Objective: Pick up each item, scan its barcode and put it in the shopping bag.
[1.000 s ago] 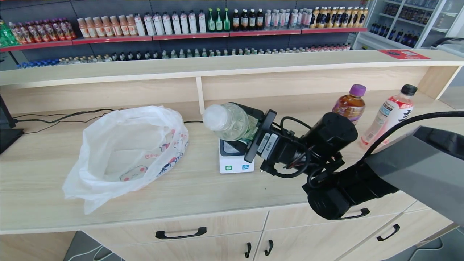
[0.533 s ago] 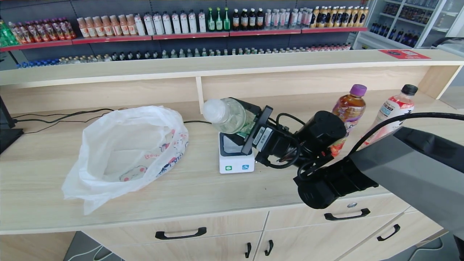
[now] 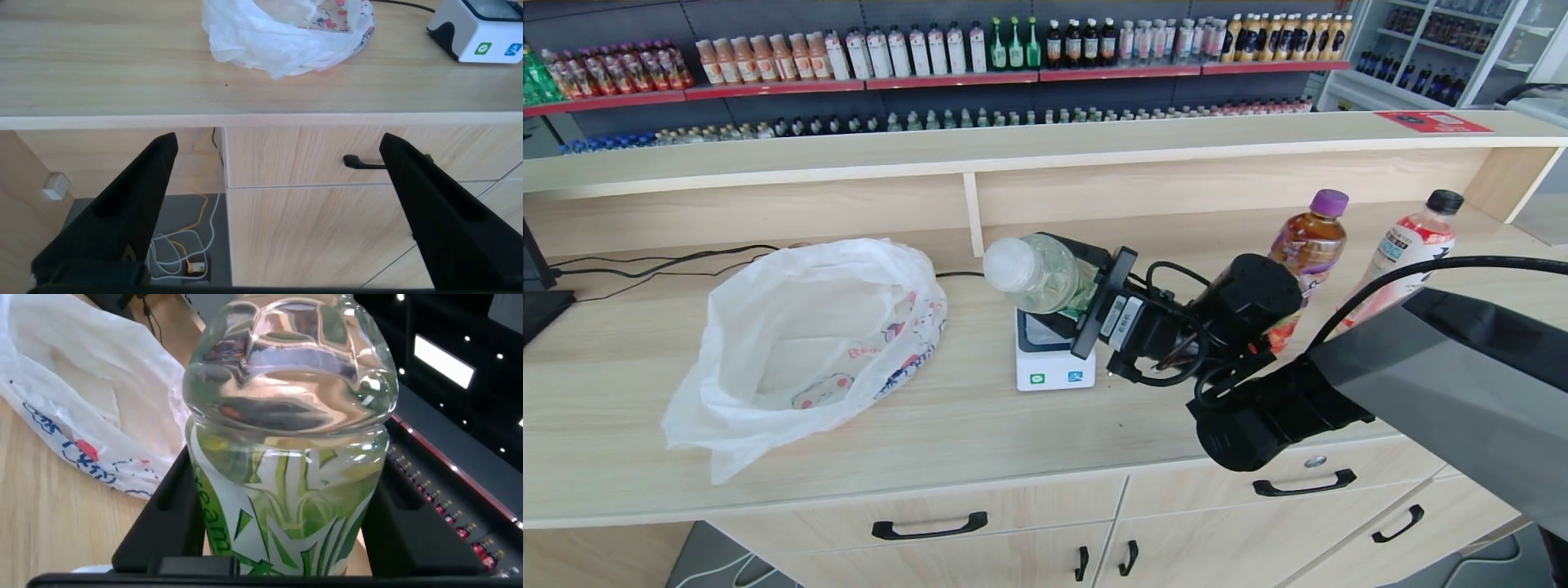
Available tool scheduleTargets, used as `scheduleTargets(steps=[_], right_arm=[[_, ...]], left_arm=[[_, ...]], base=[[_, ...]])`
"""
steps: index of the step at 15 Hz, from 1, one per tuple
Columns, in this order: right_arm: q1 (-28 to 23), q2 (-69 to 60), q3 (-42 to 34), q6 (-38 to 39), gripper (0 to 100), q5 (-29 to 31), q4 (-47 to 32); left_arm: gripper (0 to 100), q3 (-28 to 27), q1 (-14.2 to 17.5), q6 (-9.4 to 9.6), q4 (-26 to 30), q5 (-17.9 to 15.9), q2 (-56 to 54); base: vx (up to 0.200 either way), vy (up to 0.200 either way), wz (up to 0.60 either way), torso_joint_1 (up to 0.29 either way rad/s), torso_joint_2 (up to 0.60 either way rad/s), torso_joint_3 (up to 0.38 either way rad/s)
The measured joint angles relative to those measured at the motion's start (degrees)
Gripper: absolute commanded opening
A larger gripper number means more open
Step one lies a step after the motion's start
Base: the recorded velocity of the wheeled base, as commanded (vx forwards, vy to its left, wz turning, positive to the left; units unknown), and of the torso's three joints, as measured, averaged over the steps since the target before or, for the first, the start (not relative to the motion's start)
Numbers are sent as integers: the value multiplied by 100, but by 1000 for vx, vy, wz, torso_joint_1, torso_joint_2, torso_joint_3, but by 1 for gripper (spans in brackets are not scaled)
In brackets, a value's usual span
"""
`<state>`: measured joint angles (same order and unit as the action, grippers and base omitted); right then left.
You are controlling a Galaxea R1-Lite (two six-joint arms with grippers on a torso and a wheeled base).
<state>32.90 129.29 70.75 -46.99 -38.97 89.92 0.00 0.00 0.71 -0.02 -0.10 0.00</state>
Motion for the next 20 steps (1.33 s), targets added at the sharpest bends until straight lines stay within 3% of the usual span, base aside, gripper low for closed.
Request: scheduleTargets(steps=[12,16,20], right_arm=[[130,-267,-215,72,0,121,0],[161,-1036,-1102,510,0,805,0],[-60,-1957,-2114,1022,0,1007,-1]], left_arm=[[100,0,0,-9,-2,0,0],[100,0,0,-17,0,7,0],[100,0,0,-27,-2,7,0]], base=[[0,0,0,0,0,0],[0,0,0,0,0,0],[0,0,0,0,0,0]])
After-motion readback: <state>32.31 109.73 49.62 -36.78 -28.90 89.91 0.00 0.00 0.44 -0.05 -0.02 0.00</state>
